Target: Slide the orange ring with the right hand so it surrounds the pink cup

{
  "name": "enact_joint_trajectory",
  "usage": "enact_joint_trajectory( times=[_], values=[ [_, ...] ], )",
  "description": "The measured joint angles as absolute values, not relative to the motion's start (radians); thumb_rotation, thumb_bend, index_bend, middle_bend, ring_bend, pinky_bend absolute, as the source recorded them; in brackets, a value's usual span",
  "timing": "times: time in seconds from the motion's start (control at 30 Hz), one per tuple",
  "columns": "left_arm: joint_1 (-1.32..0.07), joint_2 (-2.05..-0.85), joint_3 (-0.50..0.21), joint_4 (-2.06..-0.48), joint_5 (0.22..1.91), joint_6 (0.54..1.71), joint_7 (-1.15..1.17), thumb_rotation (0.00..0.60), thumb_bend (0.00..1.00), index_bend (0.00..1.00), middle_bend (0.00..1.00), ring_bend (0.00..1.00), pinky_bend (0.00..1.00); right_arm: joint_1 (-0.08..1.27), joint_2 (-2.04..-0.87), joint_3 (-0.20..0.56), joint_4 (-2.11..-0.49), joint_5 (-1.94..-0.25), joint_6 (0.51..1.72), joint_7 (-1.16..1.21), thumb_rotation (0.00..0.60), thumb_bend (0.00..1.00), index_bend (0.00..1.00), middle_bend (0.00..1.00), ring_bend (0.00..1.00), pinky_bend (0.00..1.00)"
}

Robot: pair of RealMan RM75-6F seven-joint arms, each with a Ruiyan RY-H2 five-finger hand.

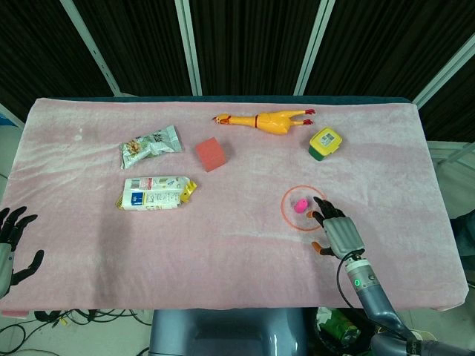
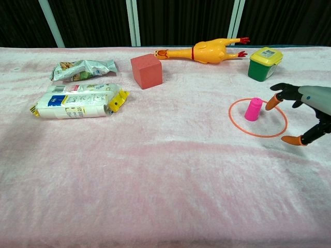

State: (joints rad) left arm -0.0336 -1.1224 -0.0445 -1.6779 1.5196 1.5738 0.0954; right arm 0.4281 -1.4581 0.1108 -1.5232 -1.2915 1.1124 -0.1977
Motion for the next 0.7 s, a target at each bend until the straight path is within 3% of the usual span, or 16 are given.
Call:
enact_joint_trajectory(
  times=[0.17,0.23,0.43,0.7],
  values=[
    [-0.028,-1.120,-0.042,-1.678,1.520,1.581,0.099,0.600,0.33,0.20,0.10,0.00,0.00,0.386,-1.364,0.088,-1.626,-1.342,1.198,-0.232,0.600,0.19,0.05,0.00,0.03,0.19],
    [-0.025,-1.118,-0.042,-1.681,1.512,1.579,0.101,0.600,0.33,0.19,0.10,0.00,0.00,0.354,-1.319,0.069,-1.673,-1.378,1.253,-0.241,0.600,0.19,0.00,0.00,0.03,0.19],
    [-0.010,-1.107,-0.045,-1.713,1.484,1.587,0.100,0.600,0.33,0.19,0.10,0.00,0.00,0.243,-1.255,0.005,-1.724,-1.498,1.441,-0.238,0.600,0.18,0.00,0.00,0.03,0.19],
    [0.003,-1.087,-0.035,-1.738,1.476,1.586,0.110,0.600,0.33,0.19,0.10,0.00,0.00,0.123,-1.288,-0.026,-1.616,-1.582,1.633,-0.229,0.600,0.17,0.00,0.00,0.03,0.19]
  ],
)
